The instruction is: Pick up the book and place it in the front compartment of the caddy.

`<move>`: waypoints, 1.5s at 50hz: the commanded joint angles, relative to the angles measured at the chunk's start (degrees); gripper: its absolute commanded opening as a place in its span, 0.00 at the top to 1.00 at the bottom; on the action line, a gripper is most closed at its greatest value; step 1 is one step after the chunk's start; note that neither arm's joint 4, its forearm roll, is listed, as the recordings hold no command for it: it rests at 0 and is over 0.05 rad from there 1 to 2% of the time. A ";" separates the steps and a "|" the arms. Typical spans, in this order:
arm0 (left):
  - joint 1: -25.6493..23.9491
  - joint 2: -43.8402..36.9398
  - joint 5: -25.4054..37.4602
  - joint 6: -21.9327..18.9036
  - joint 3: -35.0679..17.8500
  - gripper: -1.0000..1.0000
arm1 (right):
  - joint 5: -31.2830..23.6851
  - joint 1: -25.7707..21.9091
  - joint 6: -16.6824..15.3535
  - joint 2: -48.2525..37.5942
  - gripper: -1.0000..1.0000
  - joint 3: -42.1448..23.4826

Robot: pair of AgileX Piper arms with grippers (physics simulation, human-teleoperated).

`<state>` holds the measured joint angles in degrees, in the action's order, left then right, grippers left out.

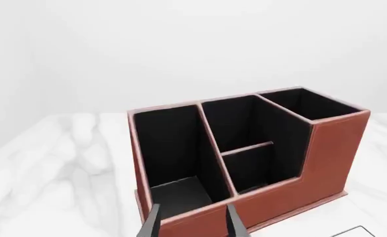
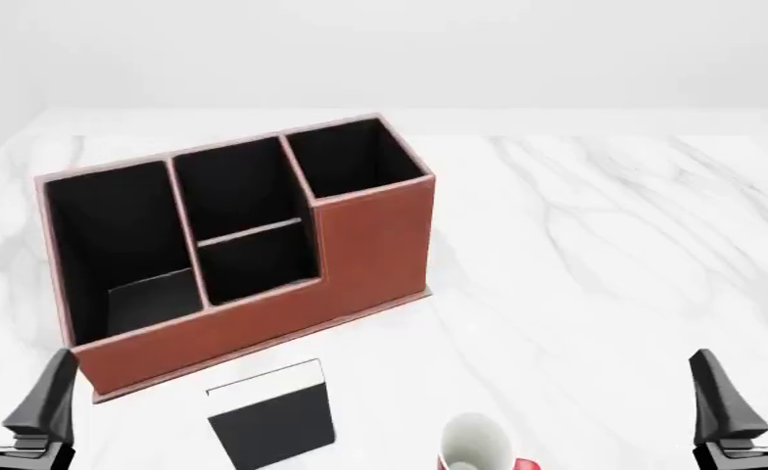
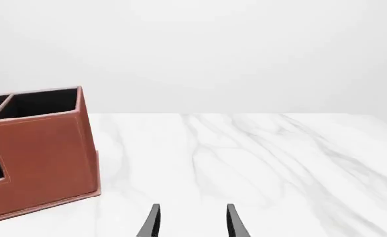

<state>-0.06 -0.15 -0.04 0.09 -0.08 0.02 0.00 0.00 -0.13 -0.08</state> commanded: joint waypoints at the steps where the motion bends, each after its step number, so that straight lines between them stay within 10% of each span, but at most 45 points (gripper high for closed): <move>1: -0.17 -0.59 -0.09 -0.31 -0.16 0.00 | 0.02 0.00 0.01 -0.25 0.00 -0.17; 36: -5.50 -1.08 6.05 -0.37 -4.83 0.00 | 0.07 0.01 0.01 -0.28 0.00 -0.15; 63: -32.67 -29.12 26.88 -26.70 -30.12 0.00 | 0.07 0.01 0.01 -0.28 0.00 -0.15; 75: -35.44 -39.63 38.27 -37.62 -36.00 0.00 | 0.07 0.01 0.01 -0.28 0.00 -0.15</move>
<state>-32.45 -32.11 29.31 -28.95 -29.85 0.14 0.02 -0.01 -0.46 -0.27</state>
